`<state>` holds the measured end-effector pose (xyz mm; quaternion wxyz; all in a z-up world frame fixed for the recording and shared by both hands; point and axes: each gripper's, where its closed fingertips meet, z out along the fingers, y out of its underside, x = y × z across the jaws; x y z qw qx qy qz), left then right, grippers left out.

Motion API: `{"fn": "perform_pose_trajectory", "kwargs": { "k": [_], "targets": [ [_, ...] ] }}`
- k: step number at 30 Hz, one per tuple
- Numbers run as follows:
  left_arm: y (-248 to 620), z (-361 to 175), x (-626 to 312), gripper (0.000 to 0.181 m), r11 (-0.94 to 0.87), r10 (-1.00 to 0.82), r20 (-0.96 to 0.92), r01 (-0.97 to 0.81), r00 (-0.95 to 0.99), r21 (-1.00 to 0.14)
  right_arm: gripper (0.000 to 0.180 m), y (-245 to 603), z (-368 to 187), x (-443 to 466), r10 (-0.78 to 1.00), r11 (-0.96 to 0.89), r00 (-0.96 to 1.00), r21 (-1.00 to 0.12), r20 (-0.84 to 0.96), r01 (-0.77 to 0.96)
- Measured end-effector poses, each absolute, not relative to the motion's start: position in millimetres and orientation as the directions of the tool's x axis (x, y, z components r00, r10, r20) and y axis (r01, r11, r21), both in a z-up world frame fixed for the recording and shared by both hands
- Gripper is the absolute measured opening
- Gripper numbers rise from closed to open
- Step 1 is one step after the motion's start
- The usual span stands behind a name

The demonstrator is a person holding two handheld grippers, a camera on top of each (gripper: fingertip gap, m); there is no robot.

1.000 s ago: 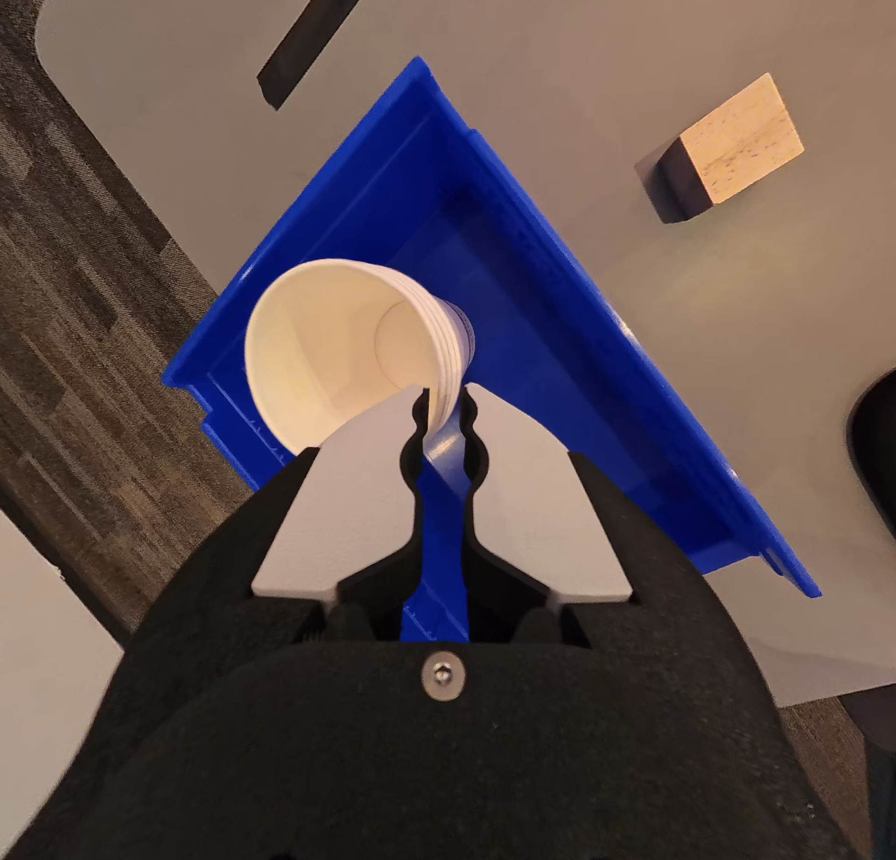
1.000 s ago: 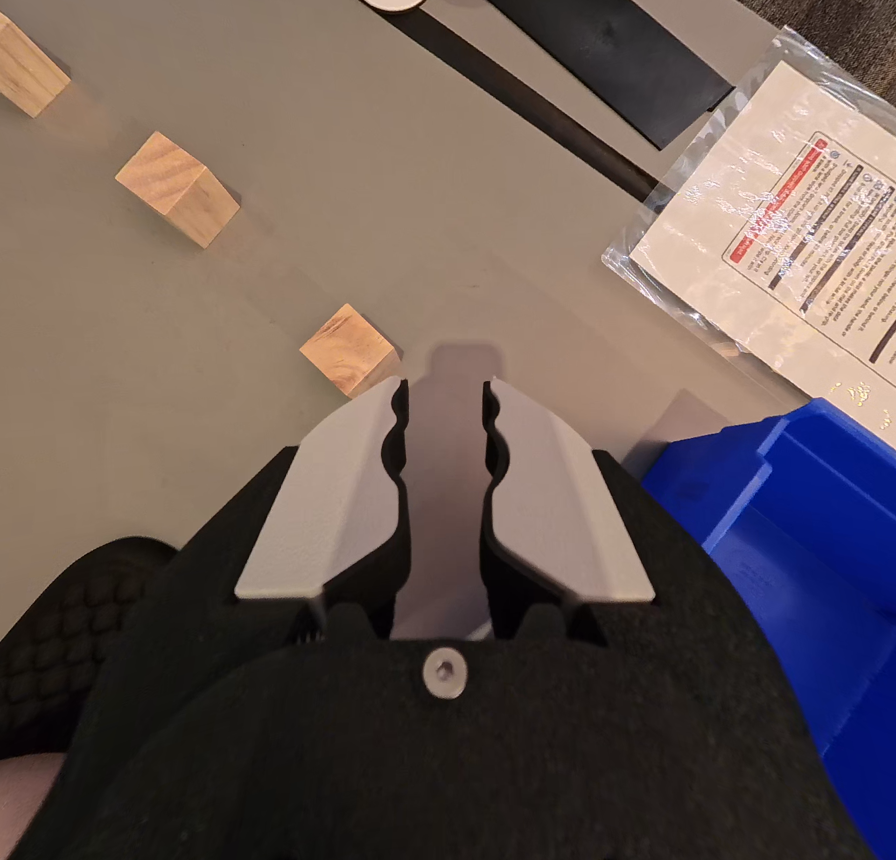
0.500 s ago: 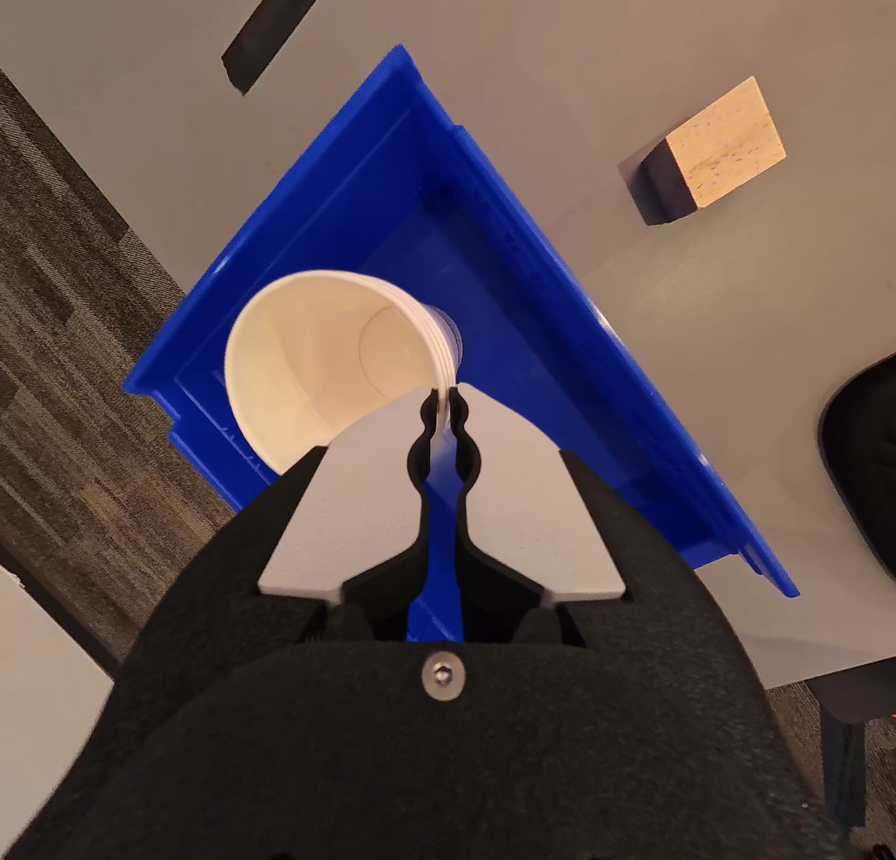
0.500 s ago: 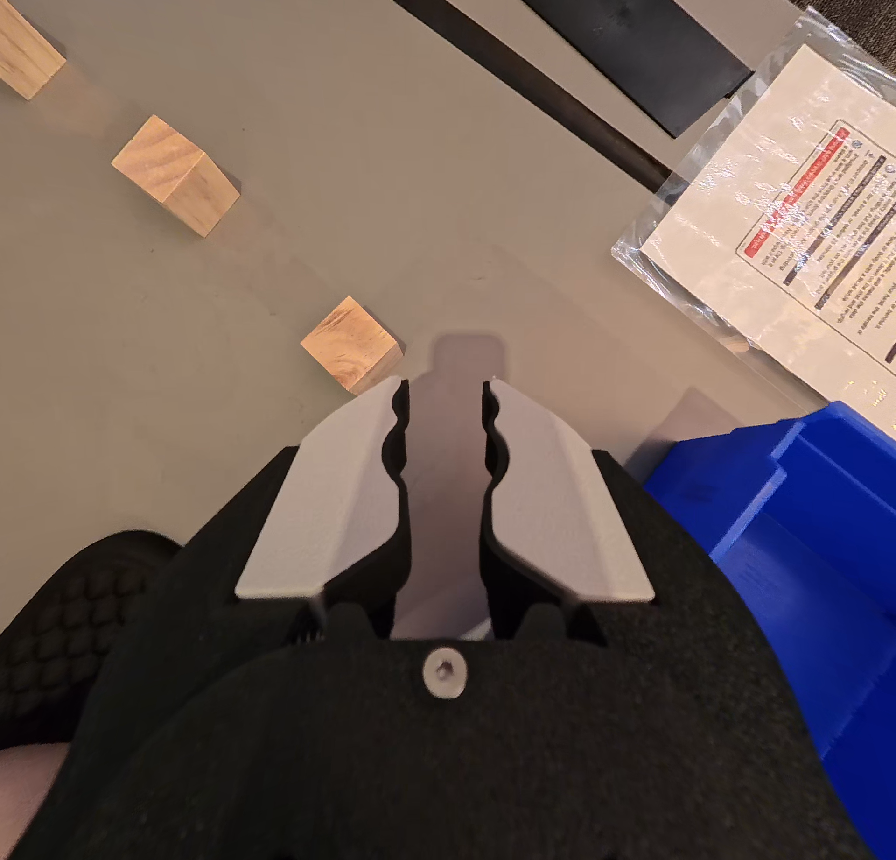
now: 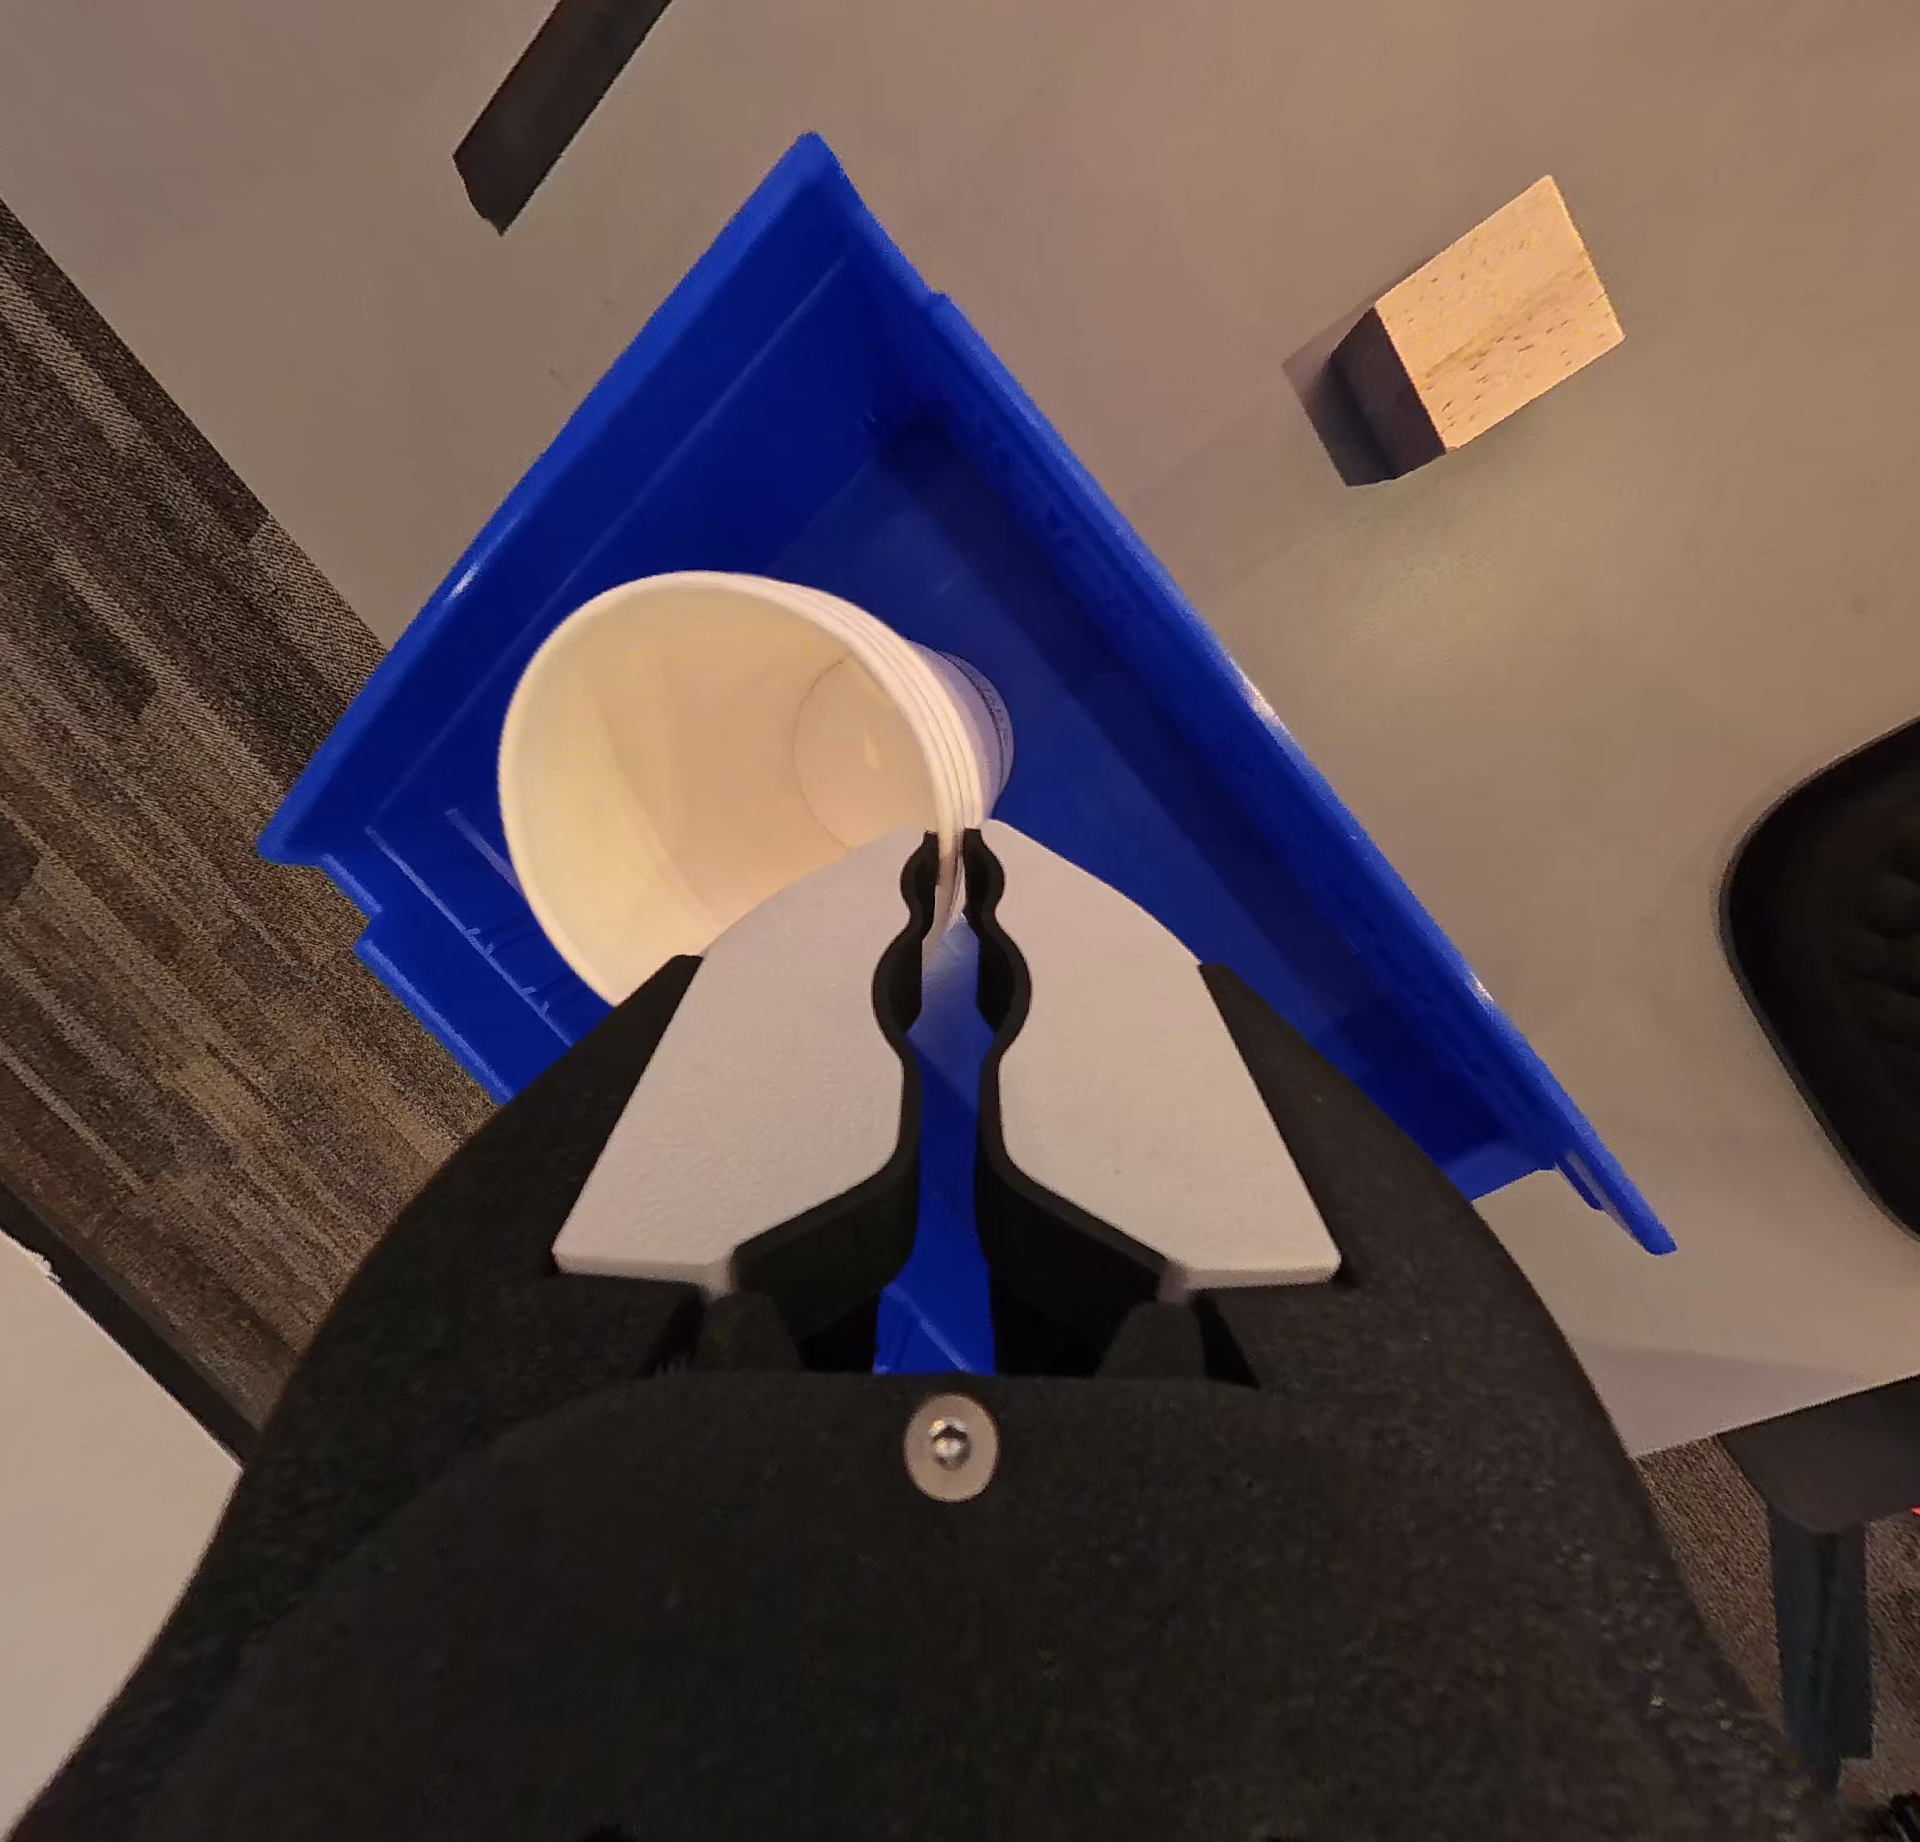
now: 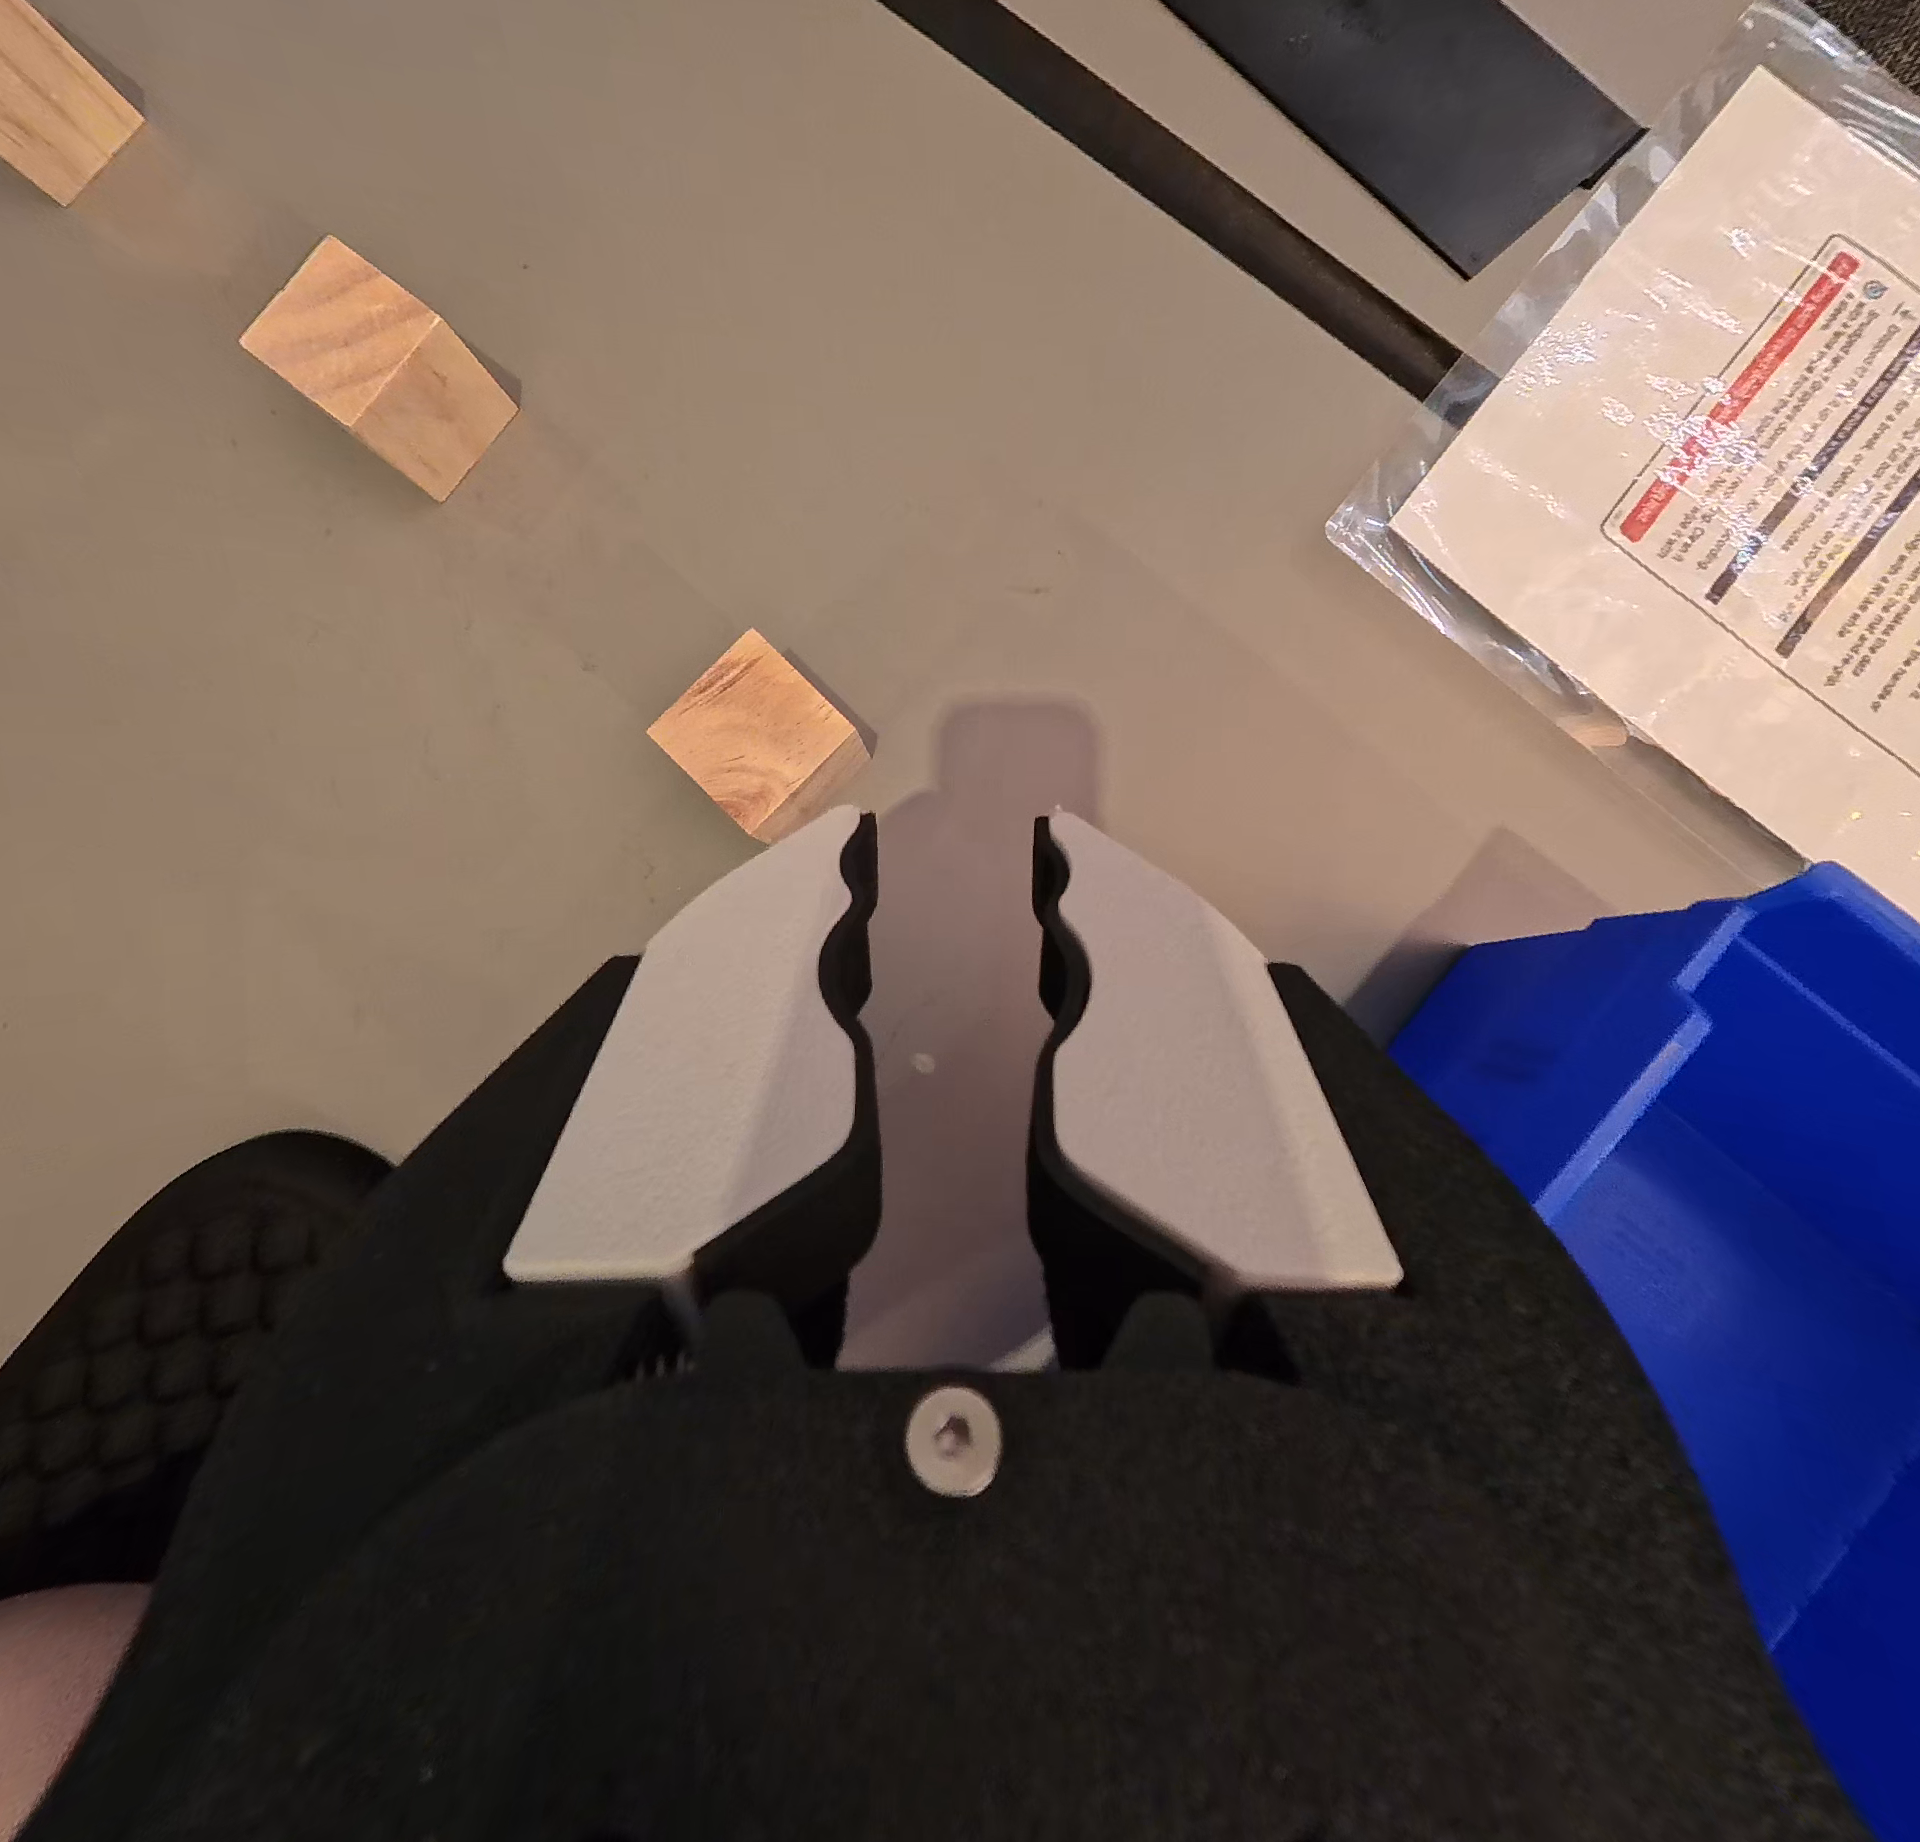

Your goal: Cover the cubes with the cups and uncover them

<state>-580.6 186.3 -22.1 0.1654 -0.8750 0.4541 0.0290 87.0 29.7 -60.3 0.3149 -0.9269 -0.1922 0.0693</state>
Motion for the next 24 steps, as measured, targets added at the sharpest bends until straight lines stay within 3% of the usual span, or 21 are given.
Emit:
{"fn": "perform_pose_trajectory", "kwargs": {
  "k": [24],
  "targets": [
    [178,-23,-562,0.003,-0.537,-0.798,-0.143,-0.798,0.585,-0.273,0.027,29,-62,88,0.401,-0.73,0.916,-0.613,-0.022,0.304]
  ]
}}
